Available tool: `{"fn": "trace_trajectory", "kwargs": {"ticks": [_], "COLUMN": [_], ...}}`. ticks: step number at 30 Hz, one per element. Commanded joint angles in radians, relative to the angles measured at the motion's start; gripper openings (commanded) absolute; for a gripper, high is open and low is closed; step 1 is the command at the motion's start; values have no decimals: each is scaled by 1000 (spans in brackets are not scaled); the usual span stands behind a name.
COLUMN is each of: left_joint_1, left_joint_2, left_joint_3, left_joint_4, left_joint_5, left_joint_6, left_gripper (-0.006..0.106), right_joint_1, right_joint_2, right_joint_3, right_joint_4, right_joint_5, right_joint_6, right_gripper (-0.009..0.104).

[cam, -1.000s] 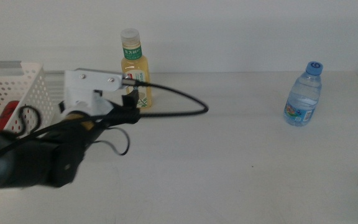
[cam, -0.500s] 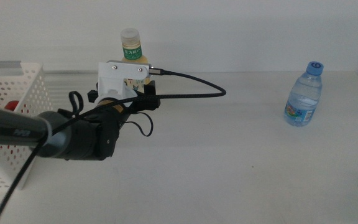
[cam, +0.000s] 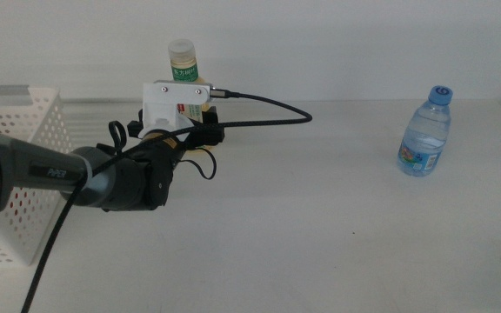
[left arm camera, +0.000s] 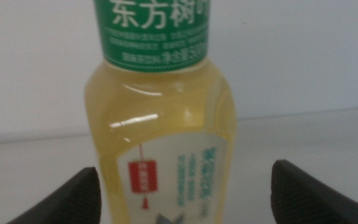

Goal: Use arms to grab the bottles and put them into the dustbin to the left of the table.

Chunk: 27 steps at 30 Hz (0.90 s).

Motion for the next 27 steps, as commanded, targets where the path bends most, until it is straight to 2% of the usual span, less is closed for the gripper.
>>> {"fn": "trace_trajectory", "kwargs": {"ticks": [1, 15, 27], "left_joint_1": [15, 34, 34], "left_joint_2": [-48, 76, 155], "left_joint_3": [-37, -182, -206], "left_joint_4": [12, 39, 35], "left_joint_5": [-75, -79, -301], "left_joint_6": [-8, -11, -13], "left_gripper": [90, 90, 89], "right_joint_1": [1, 1, 1], "right_joint_2": [-26, -26, -26], "right_joint_3": [-8, -8, -8], "right_joint_4": [-11, -11, -11], "right_joint_5": [-74, -74, -74], "right_joint_6": [-8, -8, -8], "right_gripper": [96, 96, 96]}}
